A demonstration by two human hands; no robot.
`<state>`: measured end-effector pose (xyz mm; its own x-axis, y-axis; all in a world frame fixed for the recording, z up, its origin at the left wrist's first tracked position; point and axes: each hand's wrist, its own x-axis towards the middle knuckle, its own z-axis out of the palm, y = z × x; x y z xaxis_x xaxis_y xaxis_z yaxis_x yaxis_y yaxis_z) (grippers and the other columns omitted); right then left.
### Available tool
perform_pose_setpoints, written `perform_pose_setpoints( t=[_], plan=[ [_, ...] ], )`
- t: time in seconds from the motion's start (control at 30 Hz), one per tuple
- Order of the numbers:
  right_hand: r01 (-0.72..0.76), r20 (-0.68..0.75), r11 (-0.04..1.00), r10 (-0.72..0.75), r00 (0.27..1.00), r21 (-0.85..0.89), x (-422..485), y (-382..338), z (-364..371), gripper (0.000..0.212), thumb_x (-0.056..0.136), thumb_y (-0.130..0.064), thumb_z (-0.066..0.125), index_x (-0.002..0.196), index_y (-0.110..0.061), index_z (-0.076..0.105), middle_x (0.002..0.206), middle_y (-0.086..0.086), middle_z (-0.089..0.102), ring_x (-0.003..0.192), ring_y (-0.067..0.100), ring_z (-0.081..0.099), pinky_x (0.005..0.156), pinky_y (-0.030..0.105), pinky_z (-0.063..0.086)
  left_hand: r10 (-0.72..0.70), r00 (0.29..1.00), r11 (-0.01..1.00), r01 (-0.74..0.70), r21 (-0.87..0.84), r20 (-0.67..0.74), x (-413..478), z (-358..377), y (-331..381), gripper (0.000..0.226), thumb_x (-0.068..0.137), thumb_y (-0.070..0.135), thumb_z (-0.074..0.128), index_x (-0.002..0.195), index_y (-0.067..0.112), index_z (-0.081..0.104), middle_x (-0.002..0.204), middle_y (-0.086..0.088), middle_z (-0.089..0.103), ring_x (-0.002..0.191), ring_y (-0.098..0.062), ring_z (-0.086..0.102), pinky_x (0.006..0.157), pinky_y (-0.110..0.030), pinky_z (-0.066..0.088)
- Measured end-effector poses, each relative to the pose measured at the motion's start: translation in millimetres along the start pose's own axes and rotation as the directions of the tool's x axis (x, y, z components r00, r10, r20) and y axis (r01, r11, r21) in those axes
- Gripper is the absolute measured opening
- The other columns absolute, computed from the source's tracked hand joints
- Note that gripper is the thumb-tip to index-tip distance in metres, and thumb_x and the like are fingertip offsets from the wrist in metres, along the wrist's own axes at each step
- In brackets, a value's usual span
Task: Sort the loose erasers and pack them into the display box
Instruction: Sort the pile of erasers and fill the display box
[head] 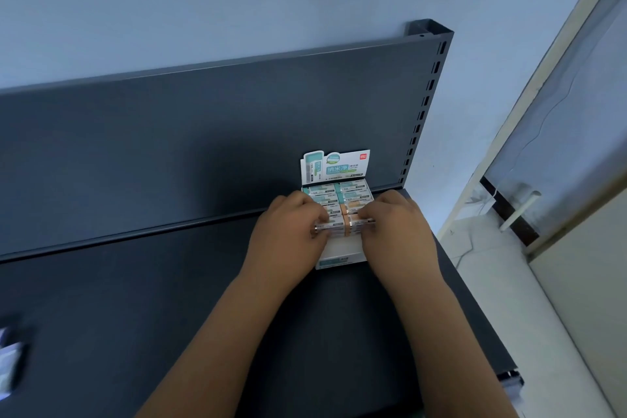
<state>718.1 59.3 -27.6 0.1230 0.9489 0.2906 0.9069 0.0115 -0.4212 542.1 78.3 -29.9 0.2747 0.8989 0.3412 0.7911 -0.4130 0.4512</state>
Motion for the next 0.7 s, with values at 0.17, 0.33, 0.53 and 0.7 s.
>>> perform_pose_setpoints(
  t=[0.17,0.33,0.53,0.7],
  plan=[
    [0.035,-0.073,0.999,-0.035,0.997,-0.007,-2,3,3,0.024,0.080,-0.003,0.067,0.095,-0.017,0.078,0.091,0.000,0.065,0.088,0.026,0.051,0.065,0.036,0.051,-0.012,1.000,1.000,0.013,0.009,-0.014,3,5,2,0.016,0.081,0.021,0.075,0.097,0.022,0.070,0.102,0.009,0.059,0.096,-0.016,0.052,0.079,-0.034,0.050],
    [0.036,-0.101,0.999,-0.036,0.994,-0.010,-3,-3,8,0.020,0.075,0.001,0.072,0.087,-0.014,0.074,0.089,0.001,0.066,0.084,0.026,0.055,0.056,0.032,0.048,-0.041,0.999,0.998,0.040,-0.040,-0.035,2,8,1,0.019,0.079,0.017,0.078,0.095,0.015,0.068,0.104,0.006,0.053,0.092,-0.015,0.054,0.077,-0.031,0.049],
    [0.003,-0.145,0.999,-0.010,0.989,-0.047,-9,-2,13,0.011,0.076,-0.002,0.074,0.077,-0.014,0.072,0.078,-0.002,0.062,0.078,0.021,0.050,0.047,0.028,0.039,-0.004,0.999,0.999,0.006,0.050,-0.038,2,13,3,0.017,0.079,0.017,0.071,0.095,0.018,0.068,0.105,0.008,0.052,0.093,-0.015,0.048,0.071,-0.032,0.051],
    [0.002,-0.143,0.999,-0.009,0.990,-0.051,-10,-2,13,0.013,0.076,-0.006,0.074,0.068,-0.014,0.068,0.074,-0.004,0.058,0.077,0.019,0.046,0.044,0.028,0.037,0.013,1.000,0.980,-0.009,0.196,-0.021,8,13,10,0.021,0.080,0.023,0.068,0.101,0.025,0.065,0.106,0.011,0.054,0.091,-0.016,0.047,0.059,-0.034,0.051]
  ],
)
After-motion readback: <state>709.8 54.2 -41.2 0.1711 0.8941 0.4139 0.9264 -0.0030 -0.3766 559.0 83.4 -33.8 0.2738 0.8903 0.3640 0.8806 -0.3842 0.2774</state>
